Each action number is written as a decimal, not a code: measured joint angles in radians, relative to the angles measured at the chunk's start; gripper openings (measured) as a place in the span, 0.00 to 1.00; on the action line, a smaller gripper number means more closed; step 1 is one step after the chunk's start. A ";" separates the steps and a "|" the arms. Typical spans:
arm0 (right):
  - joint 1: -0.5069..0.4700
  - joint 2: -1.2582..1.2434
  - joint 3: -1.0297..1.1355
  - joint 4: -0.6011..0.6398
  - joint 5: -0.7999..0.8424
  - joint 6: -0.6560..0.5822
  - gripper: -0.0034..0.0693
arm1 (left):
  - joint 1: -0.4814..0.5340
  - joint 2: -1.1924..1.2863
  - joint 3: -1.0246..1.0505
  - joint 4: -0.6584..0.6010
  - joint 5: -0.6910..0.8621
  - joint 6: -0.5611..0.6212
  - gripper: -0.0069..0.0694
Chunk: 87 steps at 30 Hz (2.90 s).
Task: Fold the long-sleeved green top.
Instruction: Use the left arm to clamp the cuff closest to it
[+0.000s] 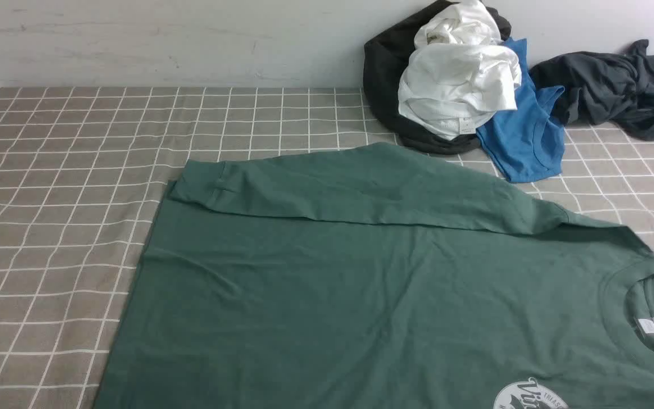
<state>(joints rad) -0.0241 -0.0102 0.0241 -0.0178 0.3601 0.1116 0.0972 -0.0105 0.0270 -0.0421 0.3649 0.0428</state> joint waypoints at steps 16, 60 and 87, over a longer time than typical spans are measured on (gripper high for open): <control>0.000 0.000 0.000 0.000 0.000 0.000 0.03 | 0.000 0.000 0.000 0.000 0.000 0.000 0.08; 0.000 0.000 0.002 0.739 -0.012 0.329 0.03 | 0.000 0.000 0.000 -0.778 -0.103 -0.419 0.08; 0.044 0.718 -0.662 0.451 0.334 -0.418 0.03 | -0.175 0.880 -0.866 -0.200 0.730 0.316 0.11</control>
<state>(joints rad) 0.0194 0.7073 -0.6382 0.4332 0.6938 -0.3059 -0.0776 0.8692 -0.8387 -0.2422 1.0946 0.3590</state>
